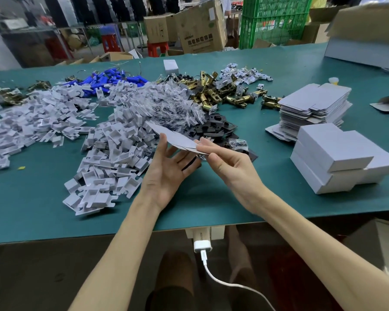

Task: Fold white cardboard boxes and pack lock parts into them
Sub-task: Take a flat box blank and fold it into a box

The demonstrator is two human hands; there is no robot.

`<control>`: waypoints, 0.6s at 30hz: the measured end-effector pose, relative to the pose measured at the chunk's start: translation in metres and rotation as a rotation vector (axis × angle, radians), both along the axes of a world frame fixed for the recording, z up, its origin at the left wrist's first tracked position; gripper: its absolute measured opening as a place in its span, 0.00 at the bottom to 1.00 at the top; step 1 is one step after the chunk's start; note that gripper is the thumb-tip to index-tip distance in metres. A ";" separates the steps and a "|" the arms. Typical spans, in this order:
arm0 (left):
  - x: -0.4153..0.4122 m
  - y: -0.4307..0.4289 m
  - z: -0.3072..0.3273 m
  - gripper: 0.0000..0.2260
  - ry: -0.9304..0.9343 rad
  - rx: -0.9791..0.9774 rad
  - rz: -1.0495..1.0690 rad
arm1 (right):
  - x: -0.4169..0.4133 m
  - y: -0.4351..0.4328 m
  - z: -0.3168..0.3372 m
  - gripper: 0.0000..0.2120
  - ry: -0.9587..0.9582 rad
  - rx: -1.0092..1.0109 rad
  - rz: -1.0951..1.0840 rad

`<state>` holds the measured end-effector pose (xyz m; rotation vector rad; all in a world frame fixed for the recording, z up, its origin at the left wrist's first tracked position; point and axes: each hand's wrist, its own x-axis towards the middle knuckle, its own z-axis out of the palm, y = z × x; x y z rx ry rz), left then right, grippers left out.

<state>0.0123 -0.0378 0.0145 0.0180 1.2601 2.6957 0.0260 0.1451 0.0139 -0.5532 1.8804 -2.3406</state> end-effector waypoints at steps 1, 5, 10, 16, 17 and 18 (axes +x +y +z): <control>0.000 -0.001 0.001 0.42 0.009 0.022 -0.009 | 0.000 0.001 0.000 0.14 -0.078 -0.080 0.041; 0.000 -0.005 -0.002 0.48 0.101 -0.054 -0.033 | -0.001 0.001 -0.002 0.20 -0.363 -0.341 0.132; 0.004 -0.004 -0.005 0.39 0.313 -0.215 -0.272 | -0.003 0.000 -0.005 0.21 -0.401 -0.284 0.086; 0.007 -0.002 -0.003 0.44 0.347 -0.225 -0.376 | -0.002 0.007 -0.005 0.20 -0.440 -0.303 0.142; 0.007 -0.003 -0.003 0.44 0.341 -0.223 -0.372 | -0.002 0.007 -0.005 0.20 -0.446 -0.310 0.142; 0.007 -0.003 -0.003 0.44 0.335 -0.225 -0.363 | -0.002 0.007 -0.005 0.20 -0.452 -0.321 0.146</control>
